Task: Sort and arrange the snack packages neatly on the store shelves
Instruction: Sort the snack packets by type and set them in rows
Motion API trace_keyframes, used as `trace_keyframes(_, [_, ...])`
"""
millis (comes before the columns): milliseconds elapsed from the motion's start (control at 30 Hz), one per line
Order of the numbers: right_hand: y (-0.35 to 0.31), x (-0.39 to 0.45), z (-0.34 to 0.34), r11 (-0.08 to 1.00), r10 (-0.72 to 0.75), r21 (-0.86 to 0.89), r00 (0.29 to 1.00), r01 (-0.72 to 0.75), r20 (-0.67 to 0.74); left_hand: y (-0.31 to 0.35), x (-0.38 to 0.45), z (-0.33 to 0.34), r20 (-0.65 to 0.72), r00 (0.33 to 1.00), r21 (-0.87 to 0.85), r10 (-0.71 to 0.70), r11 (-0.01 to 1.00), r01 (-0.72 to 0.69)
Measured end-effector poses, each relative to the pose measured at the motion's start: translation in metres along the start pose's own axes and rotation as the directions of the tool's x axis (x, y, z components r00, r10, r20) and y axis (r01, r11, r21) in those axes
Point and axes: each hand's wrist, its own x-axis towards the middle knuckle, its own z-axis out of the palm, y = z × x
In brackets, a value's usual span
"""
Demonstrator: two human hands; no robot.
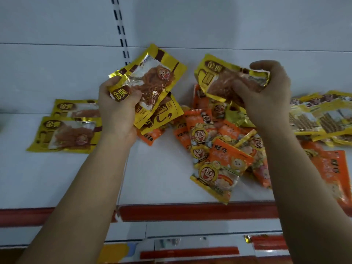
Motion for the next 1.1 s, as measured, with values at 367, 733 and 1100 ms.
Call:
trace_keyframes(367, [-0.078, -0.100, 0.126, 0.966, 0.079, 0.218, 0.961, -0.140, 0.266, 0.043, 0.021, -0.139, 0.054, 0.989, 0.401, 0.139, 0.904, -0.149])
trace_keyframes(733, [-0.119, -0.187, 0.237, 0.990, 0.017, -0.126, 0.812, 0.069, 0.583, 0.041, 0.050, -0.262, 0.225, 0.961, 0.798, 0.160, 0.535, -0.277])
trace_keyframes(1100, [-0.109, -0.223, 0.220, 0.960, 0.059, -0.268, 0.882, 0.078, 0.468, 0.039, 0.045, -0.268, 0.399, 0.883, 0.791, 0.246, 0.394, -0.467])
